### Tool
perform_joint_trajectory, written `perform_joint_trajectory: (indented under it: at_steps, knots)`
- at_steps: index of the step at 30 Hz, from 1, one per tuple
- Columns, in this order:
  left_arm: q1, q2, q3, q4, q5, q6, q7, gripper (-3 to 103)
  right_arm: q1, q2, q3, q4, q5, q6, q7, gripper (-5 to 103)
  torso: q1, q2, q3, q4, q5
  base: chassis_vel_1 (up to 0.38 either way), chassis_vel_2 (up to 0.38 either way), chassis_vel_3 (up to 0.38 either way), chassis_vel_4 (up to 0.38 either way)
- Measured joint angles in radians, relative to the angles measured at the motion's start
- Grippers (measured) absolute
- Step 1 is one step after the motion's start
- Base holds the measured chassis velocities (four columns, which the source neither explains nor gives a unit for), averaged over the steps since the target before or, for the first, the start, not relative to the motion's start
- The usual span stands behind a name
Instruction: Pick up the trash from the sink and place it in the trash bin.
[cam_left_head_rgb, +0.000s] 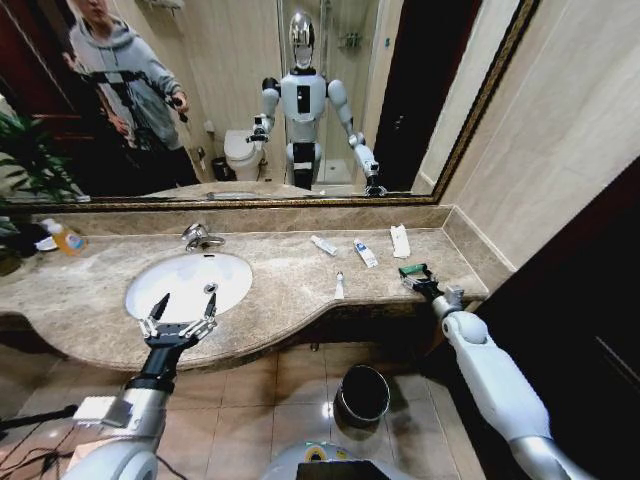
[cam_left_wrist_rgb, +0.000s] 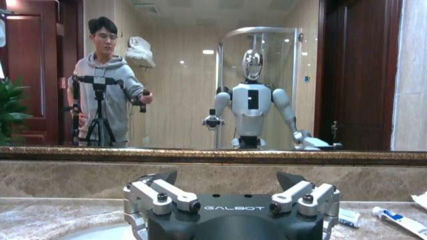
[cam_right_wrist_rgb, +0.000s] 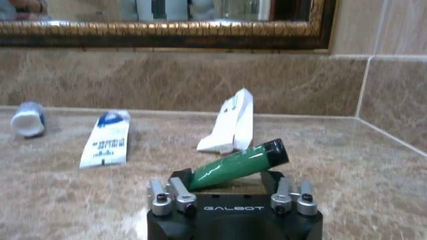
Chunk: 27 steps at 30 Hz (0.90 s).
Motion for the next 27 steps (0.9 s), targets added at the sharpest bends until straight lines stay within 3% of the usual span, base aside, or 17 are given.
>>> perform_joint_trajectory:
  at_steps: [3,5,6,7,12,15,20,27]
  knots:
    - [0.000,0.000,0.000,0.000,0.000,0.000,0.000,100,0.006,0.007,0.001,0.003,0.022,0.029,0.007,58,0.000,0.000,0.000,0.0001,-0.0003,0.000,0.000,0.000,0.000]
    - [0.000,0.000,0.000,0.000,0.000,0.000,0.000,100,0.006,0.008,0.001,0.006,0.027,0.032,0.009,58,0.000,0.000,0.000,0.0001,-0.0003,0.000,0.000,0.000,0.000]
    - [0.000,0.000,0.000,0.000,0.000,0.000,0.000,100,0.006,0.008,0.001,0.011,0.034,0.039,0.009,47,0.000,0.000,0.000,0.0001,-0.0003,0.000,0.000,0.000,0.000]
    - [0.000,0.000,0.000,0.000,0.000,0.000,0.000,100,0.006,0.008,0.002,0.014,0.038,0.045,0.010,41,0.000,0.000,0.000,0.0001,-0.0004,0.000,0.000,0.000,0.000]
    - [0.000,0.000,0.000,0.000,0.000,0.000,0.000,100,0.005,0.009,0.004,0.018,0.040,0.049,0.010,30,0.000,0.000,0.000,0.0001,-0.0005,0.000,0.000,0.000,0.000]
    - [0.000,0.000,0.000,0.000,0.000,0.000,0.000,100,0.001,0.016,0.002,0.020,0.039,0.050,0.009,14,0.000,0.000,0.000,0.0000,-0.0003,0.000,0.000,0.000,0.000]
    - [0.000,0.000,0.000,0.000,0.000,0.000,0.000,100,-0.008,0.030,-0.001,0.044,0.036,0.051,0.008,2,0.000,0.000,0.000,0.0001,-0.0004,0.000,0.000,0.000,0.000]
    - [0.000,0.000,0.000,0.000,0.000,0.000,0.000,100,-0.005,0.035,-0.010,0.062,0.021,0.051,0.030,-1,0.000,0.000,0.000,0.0000,-0.0003,0.000,0.000,0.000,0.000]
